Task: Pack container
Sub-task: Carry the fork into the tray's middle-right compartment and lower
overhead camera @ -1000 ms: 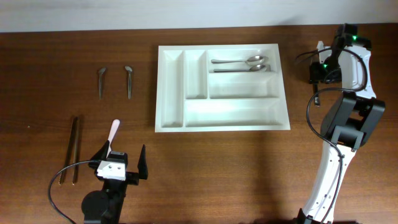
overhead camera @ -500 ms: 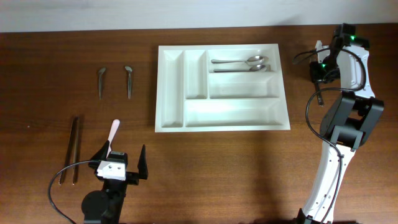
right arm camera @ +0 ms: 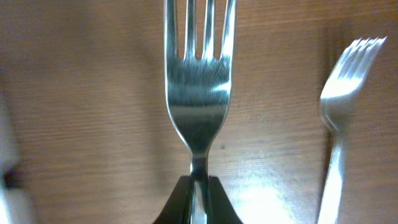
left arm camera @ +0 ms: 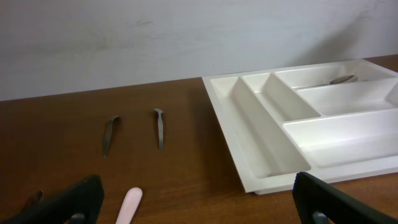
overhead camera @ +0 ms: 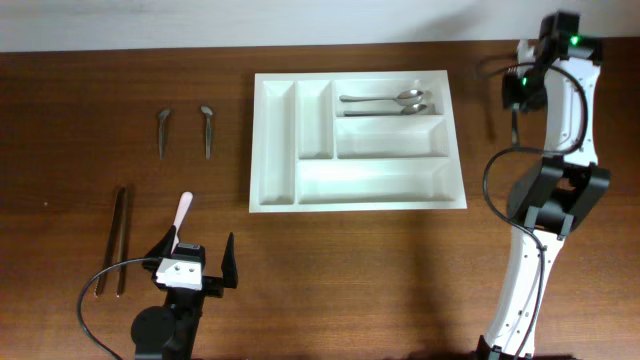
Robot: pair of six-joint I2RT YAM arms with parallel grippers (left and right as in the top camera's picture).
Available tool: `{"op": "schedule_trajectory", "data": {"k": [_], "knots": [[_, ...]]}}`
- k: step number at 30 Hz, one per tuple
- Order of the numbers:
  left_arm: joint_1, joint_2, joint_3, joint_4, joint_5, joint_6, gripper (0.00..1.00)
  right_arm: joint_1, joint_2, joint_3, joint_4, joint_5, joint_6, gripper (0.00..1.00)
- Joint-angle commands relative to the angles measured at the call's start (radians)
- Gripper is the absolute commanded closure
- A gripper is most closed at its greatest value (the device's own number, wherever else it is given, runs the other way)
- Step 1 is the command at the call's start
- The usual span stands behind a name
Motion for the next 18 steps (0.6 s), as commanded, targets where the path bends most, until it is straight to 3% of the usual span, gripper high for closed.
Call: {"op": "schedule_trajectory", "data": {"k": [1, 7, 18], "knots": [[0.007, -0.006, -0.006, 0.003, -0.007, 0.016, 0.01, 0.037, -0.042, 0.178, -0.056, -0.043, 0.134, 0.96], [0.007, -0.006, -0.006, 0.003, -0.007, 0.016, 0.01, 0.098, -0.042, 0.372, -0.208, -0.095, 0.457, 0.96], [0.007, -0.006, -0.006, 0.003, -0.007, 0.016, 0.01, 0.235, -0.042, 0.384, -0.303, -0.162, 1.209, 0.96]]}}
